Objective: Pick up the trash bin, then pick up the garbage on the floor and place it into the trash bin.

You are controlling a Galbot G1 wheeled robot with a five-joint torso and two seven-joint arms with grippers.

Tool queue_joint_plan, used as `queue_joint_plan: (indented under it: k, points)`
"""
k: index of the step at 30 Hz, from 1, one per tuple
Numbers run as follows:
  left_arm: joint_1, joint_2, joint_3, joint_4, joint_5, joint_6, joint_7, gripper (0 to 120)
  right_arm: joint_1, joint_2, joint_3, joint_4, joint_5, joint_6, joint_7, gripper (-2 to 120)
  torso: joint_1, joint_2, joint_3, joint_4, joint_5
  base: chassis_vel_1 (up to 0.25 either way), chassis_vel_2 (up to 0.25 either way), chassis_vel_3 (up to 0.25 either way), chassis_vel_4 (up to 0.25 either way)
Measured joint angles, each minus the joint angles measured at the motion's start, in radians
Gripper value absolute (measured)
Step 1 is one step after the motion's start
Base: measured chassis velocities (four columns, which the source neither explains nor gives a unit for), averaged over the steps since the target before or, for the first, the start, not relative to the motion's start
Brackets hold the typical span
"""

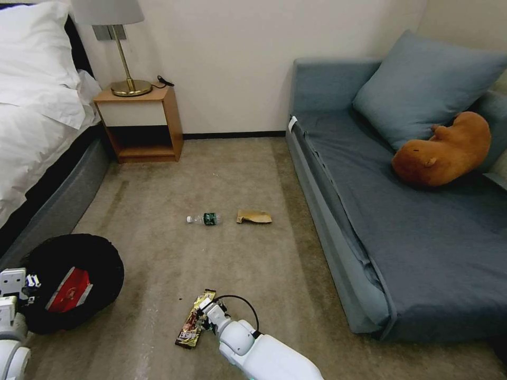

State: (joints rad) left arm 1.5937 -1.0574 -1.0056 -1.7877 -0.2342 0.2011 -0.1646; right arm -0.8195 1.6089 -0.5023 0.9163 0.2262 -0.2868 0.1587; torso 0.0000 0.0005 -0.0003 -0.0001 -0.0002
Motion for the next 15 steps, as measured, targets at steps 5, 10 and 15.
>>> queue_joint_plan:
  k: [5,10,15]
  points:
    - [0.001,-0.001,0.000,0.002,0.002,-0.006,0.001,5,-0.001,-0.001,-0.002,0.002,-0.001,0.002,-0.007,44,0.000,0.000,0.000,0.0000,0.0000,0.000,0.000,0.000,0.000]
    - [0.003,-0.002,-0.002,0.003,0.003,-0.009,0.003,5,-0.001,-0.001,-0.003,0.003,-0.001,0.004,-0.011,28,0.000,0.000,0.000,0.0000,0.0000,0.000,0.000,0.000,0.000]
    - [0.005,-0.002,-0.005,0.003,0.003,-0.011,0.004,5,-0.001,-0.002,-0.003,0.008,-0.001,0.006,-0.014,7,0.000,-0.001,0.000,-0.0001,-0.0001,0.000,0.000,0.000,0.000]
